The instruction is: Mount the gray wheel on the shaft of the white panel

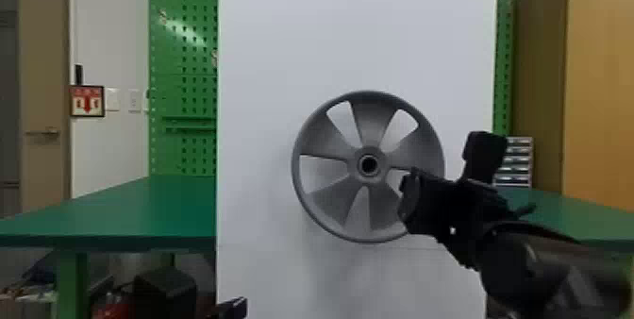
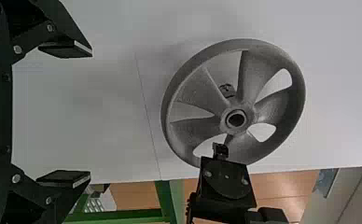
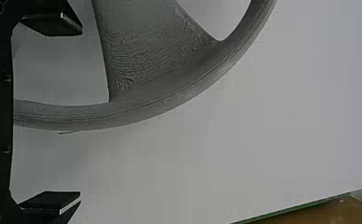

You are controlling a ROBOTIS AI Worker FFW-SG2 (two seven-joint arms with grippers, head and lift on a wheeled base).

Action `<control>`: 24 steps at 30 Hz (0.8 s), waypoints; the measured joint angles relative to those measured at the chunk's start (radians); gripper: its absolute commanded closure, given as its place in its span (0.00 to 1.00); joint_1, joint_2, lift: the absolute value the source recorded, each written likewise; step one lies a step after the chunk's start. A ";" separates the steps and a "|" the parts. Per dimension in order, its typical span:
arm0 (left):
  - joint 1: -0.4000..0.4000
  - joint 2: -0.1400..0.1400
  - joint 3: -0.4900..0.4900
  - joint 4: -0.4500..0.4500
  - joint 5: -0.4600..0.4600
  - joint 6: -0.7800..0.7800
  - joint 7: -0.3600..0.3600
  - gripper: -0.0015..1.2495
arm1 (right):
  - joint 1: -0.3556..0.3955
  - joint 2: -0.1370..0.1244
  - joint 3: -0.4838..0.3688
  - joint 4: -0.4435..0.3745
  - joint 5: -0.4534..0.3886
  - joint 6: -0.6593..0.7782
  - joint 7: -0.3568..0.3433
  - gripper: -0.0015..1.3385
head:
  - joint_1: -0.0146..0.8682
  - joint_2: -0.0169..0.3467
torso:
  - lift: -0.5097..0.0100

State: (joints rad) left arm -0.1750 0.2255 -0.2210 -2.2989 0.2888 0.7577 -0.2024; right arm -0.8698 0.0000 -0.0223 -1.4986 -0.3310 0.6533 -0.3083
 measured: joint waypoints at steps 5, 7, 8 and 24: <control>0.002 0.000 0.003 0.000 0.003 0.000 0.000 0.27 | 0.038 0.000 0.023 -0.057 0.031 -0.037 0.007 0.04 | 0.06 0.03 | 0.03; 0.003 0.000 0.003 0.000 0.004 0.000 0.000 0.27 | 0.052 0.000 0.034 -0.077 0.051 -0.052 0.016 0.04 | 0.06 0.03 | 0.03; 0.004 0.000 0.003 0.000 0.005 0.000 0.000 0.27 | 0.063 0.000 0.040 -0.091 0.062 -0.062 0.022 0.04 | 0.06 0.03 | 0.03; 0.016 -0.001 0.014 -0.001 0.009 0.000 0.000 0.27 | 0.256 0.000 0.049 -0.245 0.139 -0.196 0.166 0.03 | 0.06 0.03 | 0.03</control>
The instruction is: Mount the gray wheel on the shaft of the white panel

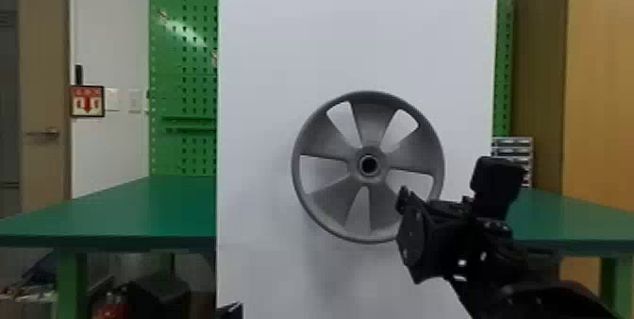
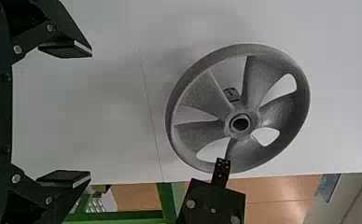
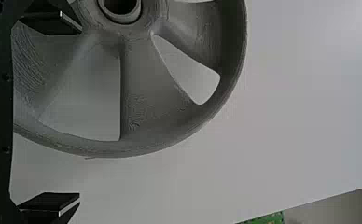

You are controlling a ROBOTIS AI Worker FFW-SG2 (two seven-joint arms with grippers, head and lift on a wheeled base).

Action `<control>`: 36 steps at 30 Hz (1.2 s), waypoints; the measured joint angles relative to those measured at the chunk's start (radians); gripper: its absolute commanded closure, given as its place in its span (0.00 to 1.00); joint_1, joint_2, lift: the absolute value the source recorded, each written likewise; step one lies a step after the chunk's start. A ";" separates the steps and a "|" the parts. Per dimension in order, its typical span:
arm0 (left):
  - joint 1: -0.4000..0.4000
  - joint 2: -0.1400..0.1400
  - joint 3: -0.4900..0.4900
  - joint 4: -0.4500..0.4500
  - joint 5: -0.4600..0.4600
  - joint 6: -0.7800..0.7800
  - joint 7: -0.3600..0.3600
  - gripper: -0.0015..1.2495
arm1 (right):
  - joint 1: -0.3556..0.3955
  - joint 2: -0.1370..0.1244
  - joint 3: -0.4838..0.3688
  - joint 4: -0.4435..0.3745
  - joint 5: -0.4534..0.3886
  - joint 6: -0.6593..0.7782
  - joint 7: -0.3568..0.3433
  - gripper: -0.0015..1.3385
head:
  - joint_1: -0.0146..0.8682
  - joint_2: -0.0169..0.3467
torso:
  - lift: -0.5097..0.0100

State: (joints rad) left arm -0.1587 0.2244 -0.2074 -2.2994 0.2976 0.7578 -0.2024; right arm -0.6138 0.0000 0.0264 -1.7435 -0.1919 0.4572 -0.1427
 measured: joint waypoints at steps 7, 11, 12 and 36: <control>0.006 0.000 0.004 0.000 -0.001 -0.002 0.000 0.27 | 0.090 0.000 -0.006 -0.058 0.004 -0.013 0.009 0.03 | 0.06 0.03 | 0.03; 0.012 -0.002 0.007 0.000 -0.005 -0.010 0.004 0.27 | 0.131 0.000 0.000 -0.073 0.004 0.000 0.019 0.02 | 0.06 0.03 | 0.03; 0.014 -0.003 0.007 0.000 -0.007 -0.013 0.006 0.27 | 0.142 0.000 0.004 -0.074 0.003 0.002 0.025 0.02 | 0.06 0.03 | 0.03; 0.052 -0.041 0.028 0.000 -0.047 -0.064 0.021 0.27 | 0.363 0.000 0.022 -0.076 0.009 -0.083 0.165 0.02 | 0.06 0.03 | 0.03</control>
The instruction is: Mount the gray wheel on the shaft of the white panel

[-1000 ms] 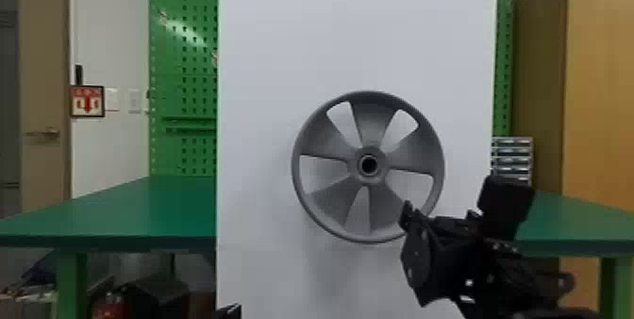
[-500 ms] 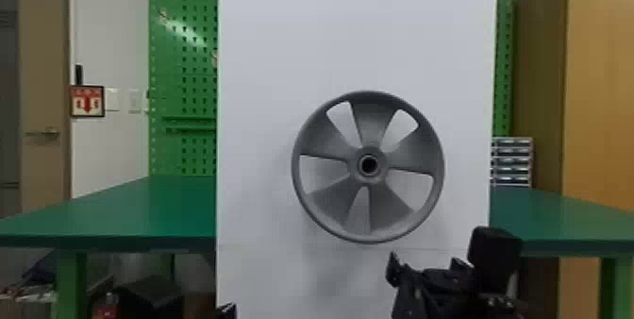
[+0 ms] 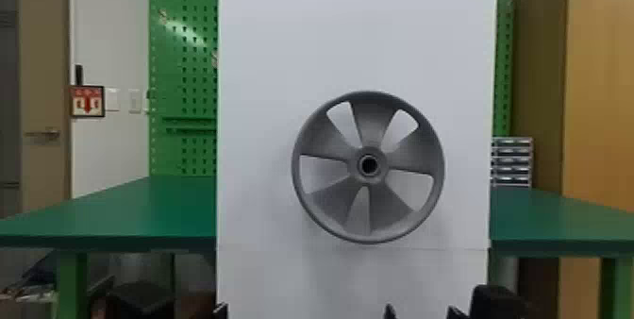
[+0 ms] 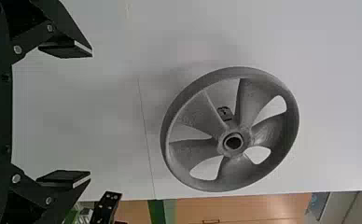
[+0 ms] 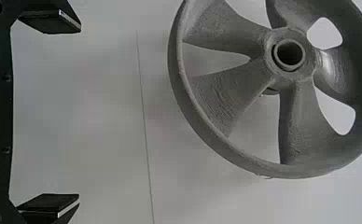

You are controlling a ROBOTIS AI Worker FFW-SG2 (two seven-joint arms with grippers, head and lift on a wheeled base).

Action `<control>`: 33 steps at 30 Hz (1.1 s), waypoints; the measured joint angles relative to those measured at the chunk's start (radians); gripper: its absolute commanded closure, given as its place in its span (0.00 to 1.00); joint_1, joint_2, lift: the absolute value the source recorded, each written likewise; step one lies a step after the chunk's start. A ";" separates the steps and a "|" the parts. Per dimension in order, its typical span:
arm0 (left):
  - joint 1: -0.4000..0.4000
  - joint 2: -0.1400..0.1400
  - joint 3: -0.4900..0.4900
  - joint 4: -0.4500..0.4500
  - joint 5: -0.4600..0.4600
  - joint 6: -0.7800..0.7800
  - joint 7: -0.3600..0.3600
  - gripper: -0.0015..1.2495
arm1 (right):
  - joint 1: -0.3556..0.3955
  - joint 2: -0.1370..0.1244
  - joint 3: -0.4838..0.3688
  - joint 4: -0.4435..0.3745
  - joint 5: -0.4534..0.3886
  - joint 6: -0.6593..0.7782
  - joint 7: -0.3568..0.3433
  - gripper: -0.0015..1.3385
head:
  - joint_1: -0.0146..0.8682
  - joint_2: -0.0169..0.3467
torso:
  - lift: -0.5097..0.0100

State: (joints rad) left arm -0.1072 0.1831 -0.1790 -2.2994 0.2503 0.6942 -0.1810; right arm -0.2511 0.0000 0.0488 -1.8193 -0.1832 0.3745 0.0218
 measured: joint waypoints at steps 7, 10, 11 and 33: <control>0.008 -0.006 0.008 0.000 -0.008 -0.002 0.000 0.27 | 0.052 -0.002 -0.008 -0.012 0.002 -0.037 0.018 0.02 | 0.06 0.03 | 0.03; 0.011 -0.011 0.010 0.000 -0.013 -0.005 0.000 0.27 | 0.080 -0.011 -0.011 -0.024 0.003 -0.047 0.020 0.03 | 0.06 0.03 | 0.03; 0.012 -0.014 0.011 0.000 -0.015 -0.006 0.000 0.27 | 0.093 -0.016 -0.011 -0.028 0.003 -0.055 0.021 0.03 | 0.06 0.03 | 0.03; 0.014 -0.031 0.015 -0.002 -0.027 -0.024 0.000 0.27 | 0.273 -0.001 -0.069 -0.007 0.122 -0.178 0.029 0.06 | 0.06 0.03 | 0.03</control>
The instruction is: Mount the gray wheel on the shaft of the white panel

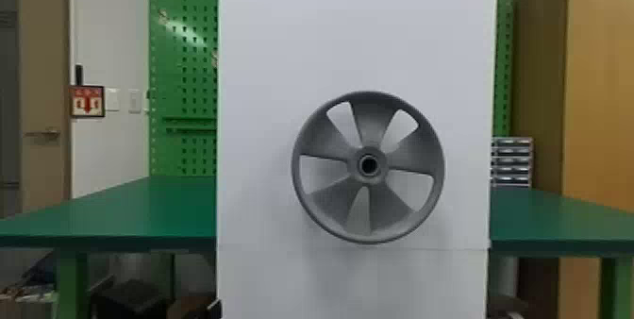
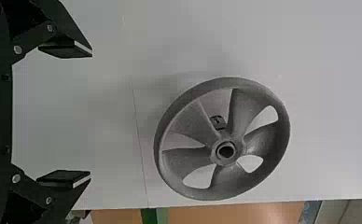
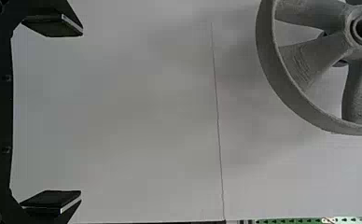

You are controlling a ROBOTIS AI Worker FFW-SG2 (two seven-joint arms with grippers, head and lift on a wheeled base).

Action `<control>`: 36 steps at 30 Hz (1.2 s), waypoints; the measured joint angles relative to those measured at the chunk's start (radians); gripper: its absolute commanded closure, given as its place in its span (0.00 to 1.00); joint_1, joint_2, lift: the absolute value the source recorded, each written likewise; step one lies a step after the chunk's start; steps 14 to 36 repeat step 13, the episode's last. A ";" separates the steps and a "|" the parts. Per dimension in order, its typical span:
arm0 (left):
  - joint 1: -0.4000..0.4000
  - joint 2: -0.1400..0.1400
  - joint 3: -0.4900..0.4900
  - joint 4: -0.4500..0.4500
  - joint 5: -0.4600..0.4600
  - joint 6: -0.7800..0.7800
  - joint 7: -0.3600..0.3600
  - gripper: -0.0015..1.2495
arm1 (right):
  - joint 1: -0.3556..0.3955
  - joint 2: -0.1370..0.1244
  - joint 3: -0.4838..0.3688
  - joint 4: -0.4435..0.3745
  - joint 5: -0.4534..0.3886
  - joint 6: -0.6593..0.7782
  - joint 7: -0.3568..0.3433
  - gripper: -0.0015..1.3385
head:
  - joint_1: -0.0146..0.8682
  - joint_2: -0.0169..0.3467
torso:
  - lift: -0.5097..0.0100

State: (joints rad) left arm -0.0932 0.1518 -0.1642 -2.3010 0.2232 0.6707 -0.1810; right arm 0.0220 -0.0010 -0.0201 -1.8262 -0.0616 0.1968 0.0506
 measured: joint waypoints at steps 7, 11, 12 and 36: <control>0.012 -0.003 0.010 0.000 0.004 -0.006 0.000 0.27 | 0.020 0.001 0.012 0.045 0.029 -0.018 0.000 0.06 | 0.06 0.03 | 0.03; 0.019 -0.005 0.016 0.000 0.007 -0.007 0.000 0.27 | 0.033 0.001 0.021 0.061 0.050 -0.022 0.000 0.06 | 0.06 0.03 | 0.03; 0.020 -0.006 0.017 0.000 0.008 -0.008 0.000 0.27 | 0.034 0.001 0.023 0.064 0.055 -0.022 0.000 0.06 | 0.06 0.03 | 0.03; 0.021 -0.007 0.019 0.000 0.008 -0.008 0.000 0.27 | 0.036 0.001 0.025 0.066 0.058 -0.023 0.000 0.06 | 0.06 0.03 | 0.03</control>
